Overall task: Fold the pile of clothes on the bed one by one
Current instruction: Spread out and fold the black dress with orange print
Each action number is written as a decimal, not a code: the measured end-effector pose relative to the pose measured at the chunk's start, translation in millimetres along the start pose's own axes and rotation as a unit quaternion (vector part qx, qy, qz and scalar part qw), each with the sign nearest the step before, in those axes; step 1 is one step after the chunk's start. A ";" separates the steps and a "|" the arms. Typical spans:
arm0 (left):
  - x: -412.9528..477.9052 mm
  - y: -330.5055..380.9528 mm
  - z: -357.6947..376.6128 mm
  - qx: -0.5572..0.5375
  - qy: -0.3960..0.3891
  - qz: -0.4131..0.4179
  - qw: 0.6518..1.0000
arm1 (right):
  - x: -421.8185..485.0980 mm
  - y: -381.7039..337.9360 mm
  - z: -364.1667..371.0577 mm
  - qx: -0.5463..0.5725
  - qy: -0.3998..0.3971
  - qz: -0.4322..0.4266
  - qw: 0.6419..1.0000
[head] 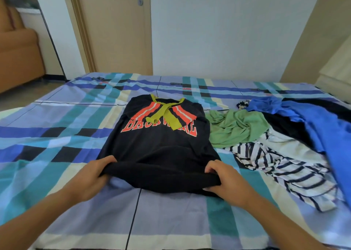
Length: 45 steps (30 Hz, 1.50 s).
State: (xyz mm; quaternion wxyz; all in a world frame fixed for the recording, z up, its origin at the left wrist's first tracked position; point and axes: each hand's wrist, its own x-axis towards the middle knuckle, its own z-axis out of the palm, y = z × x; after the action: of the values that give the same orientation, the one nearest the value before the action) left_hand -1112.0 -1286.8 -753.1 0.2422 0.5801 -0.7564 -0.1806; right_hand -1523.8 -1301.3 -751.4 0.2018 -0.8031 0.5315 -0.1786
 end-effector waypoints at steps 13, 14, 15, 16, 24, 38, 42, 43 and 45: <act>-0.6 20.5 11.5 0.090 0.012 0.003 0.996 | -2.7 -8.4 6.8 -0.030 0.060 0.033 0.997; -0.8 21.3 14.0 0.078 -0.008 0.006 0.997 | -4.1 -9.8 7.4 -0.045 0.032 0.028 0.998; 0.1 21.9 15.0 0.065 -0.020 0.006 0.998 | -5.3 -10.8 8.4 -0.059 -0.006 0.025 0.998; 1.9 22.2 14.9 0.050 -0.024 0.007 0.998 | -5.9 -11.5 9.6 -0.078 -0.044 0.024 0.996; 10.2 29.7 -8.6 0.020 0.001 0.001 1.000 | -2.8 -4.6 -12.9 0.069 -0.045 -0.019 0.996; 3.4 -13.7 5.8 -0.043 0.084 -0.322 0.942 | -8.1 7.0 -2.8 -0.051 -0.008 0.165 0.985; 3.8 -5.3 -5.3 -0.142 0.150 -0.306 0.929 | -9.9 4.1 0.7 -0.028 -0.035 0.174 0.984; 5.2 0.3 -12.0 -0.133 0.158 -0.283 0.937 | -9.3 3.0 -1.7 -0.002 -0.010 0.170 0.985; 7.3 8.1 -28.3 -0.129 0.177 -0.233 0.947 | -8.6 1.6 -10.6 0.039 0.035 0.167 0.985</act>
State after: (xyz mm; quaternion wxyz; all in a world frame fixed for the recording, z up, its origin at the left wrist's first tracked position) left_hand -1103.7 -1291.5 -724.3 0.3961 0.7266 -0.5153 -0.2229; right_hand -1533.6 -1295.3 -743.7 0.2414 -0.6876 0.6577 -0.1907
